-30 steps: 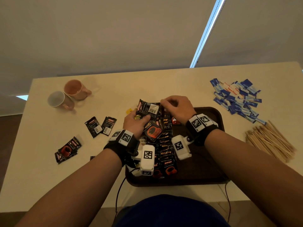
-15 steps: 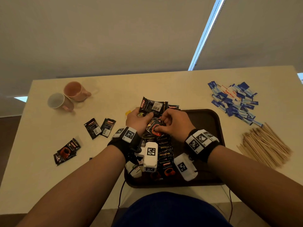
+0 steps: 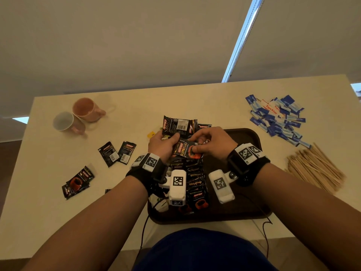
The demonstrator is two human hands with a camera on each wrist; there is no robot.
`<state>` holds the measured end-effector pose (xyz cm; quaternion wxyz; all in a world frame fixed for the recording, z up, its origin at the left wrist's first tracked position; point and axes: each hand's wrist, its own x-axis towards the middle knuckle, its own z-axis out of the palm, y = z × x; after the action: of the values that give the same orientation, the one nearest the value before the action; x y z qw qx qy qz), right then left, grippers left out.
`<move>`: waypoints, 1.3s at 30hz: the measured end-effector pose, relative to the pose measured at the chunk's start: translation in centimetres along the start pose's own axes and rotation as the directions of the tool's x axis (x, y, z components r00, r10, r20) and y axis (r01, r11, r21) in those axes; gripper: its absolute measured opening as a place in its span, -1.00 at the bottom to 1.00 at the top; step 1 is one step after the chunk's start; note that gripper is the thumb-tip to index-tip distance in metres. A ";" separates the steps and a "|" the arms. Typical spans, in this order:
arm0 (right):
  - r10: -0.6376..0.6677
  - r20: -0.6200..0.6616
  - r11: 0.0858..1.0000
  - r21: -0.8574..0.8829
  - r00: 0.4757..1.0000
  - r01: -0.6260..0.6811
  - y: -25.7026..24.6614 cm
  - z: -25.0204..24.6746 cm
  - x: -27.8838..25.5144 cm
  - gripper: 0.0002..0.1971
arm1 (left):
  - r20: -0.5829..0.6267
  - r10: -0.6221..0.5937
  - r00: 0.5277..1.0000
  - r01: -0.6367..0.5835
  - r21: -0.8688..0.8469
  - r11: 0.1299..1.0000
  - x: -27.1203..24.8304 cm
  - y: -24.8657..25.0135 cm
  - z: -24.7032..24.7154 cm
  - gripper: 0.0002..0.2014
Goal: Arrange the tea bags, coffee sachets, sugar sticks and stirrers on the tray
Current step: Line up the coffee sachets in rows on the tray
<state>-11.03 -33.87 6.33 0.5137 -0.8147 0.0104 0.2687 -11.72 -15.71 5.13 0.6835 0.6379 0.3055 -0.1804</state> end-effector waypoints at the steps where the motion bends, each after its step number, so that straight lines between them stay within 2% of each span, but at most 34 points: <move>1: 0.011 -0.004 1.000 0.016 1.000 -0.011 0.0 -0.1 0.0 -0.76 | 0.002 0.004 1.000 -0.003 -0.013 1.000 0.0 0.0 0.0 -0.87; 7: 0.155 -0.014 0.956 0.254 0.988 -0.147 0.5 -0.6 -0.2 -0.82 | -0.006 0.119 0.993 -0.118 0.070 0.991 -0.1 -0.2 -0.1 -0.87; 12: 0.258 -0.024 0.843 0.493 0.966 -0.213 2.0 -1.9 -0.4 -0.80 | -0.037 0.176 0.984 -0.169 0.139 0.976 0.3 -0.2 -0.8 -0.89; 15: 0.319 -0.171 0.791 0.590 0.932 -0.163 3.7 -3.6 0.1 -0.86 | -0.040 0.139 0.990 -0.134 0.108 0.985 0.4 0.0 -1.3 -0.89; 17: 0.382 -0.273 0.793 0.588 0.883 -0.161 5.5 -4.4 0.7 -0.86 | -0.048 0.125 0.991 -0.120 0.097 0.988 0.5 0.1 -1.5 -0.88; 20: 0.426 -0.307 0.825 0.517 0.851 -0.227 7.8 -4.3 1.6 -0.84 | -0.053 0.127 0.991 -0.121 0.106 0.987 0.4 0.2 -1.6 -0.86; 23: 0.440 -0.292 0.855 0.427 0.849 -0.295 8.6 -3.2 2.1 -0.82 | -0.049 0.130 0.990 -0.125 0.098 0.987 0.2 0.3 -1.7 -0.86; 28: 0.500 -0.254 0.828 0.419 0.828 -0.372 9.8 -1.4 2.7 -0.84 | -0.041 0.120 0.992 -0.116 0.091 0.989 0.0 0.2 -1.8 -0.86; 31: 0.485 -0.274 0.866 0.282 0.830 -0.413 10.5 -1.1 3.1 -0.84 | -0.045 0.124 0.991 -0.119 0.096 0.988 0.0 0.2 -2.1 -0.87; 34: 0.470 -0.298 0.882 0.188 0.831 -0.432 11.1 -1.1 3.4 -0.83 | -0.043 0.115 0.992 -0.111 0.082 0.990 0.0 0.0 -2.1 -0.86; 39: 0.465 -0.297 0.885 0.185 0.834 -0.428 11.1 -0.5 3.8 -0.81 | -0.050 0.095 0.994 -0.091 0.080 0.993 0.0 -0.3 -2.1 -0.86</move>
<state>-10.84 -38.59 -4.42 0.4715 -0.7934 0.3020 0.2386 -12.33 -13.68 4.90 0.6575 0.6821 0.2865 -0.1426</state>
